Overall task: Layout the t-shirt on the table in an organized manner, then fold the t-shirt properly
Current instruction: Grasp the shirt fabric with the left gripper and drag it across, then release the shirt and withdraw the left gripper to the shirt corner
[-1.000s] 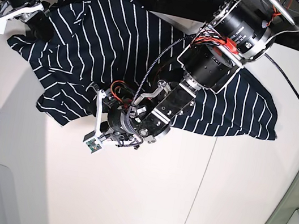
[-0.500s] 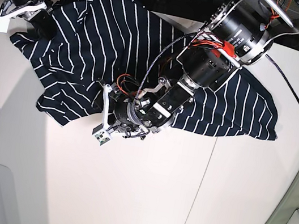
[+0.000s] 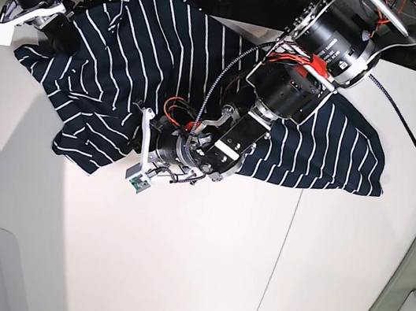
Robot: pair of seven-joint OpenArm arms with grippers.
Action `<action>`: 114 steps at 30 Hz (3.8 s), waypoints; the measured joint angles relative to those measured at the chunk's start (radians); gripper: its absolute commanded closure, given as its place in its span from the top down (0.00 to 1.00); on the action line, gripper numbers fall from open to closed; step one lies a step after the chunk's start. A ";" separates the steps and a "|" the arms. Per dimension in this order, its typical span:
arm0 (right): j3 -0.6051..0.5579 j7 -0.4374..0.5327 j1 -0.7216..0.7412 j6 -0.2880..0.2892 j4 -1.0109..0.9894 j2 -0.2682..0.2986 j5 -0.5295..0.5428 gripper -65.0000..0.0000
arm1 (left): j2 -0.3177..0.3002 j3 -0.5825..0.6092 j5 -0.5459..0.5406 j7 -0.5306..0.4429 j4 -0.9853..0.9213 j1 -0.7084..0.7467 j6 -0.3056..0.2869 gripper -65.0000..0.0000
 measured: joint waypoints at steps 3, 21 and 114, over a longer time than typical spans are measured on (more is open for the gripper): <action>0.000 0.000 0.000 0.000 0.000 0.000 0.000 0.00 | 0.000 0.002 0.043 0.007 -0.003 -0.024 0.008 0.00; 0.000 -0.011 -0.037 0.011 0.004 0.060 0.007 0.00 | -0.082 0.002 0.051 0.119 -0.005 -0.353 0.132 0.00; -0.366 0.169 0.094 -0.009 0.116 0.031 -0.252 0.54 | -0.491 0.005 -0.082 0.250 0.531 0.205 0.099 0.33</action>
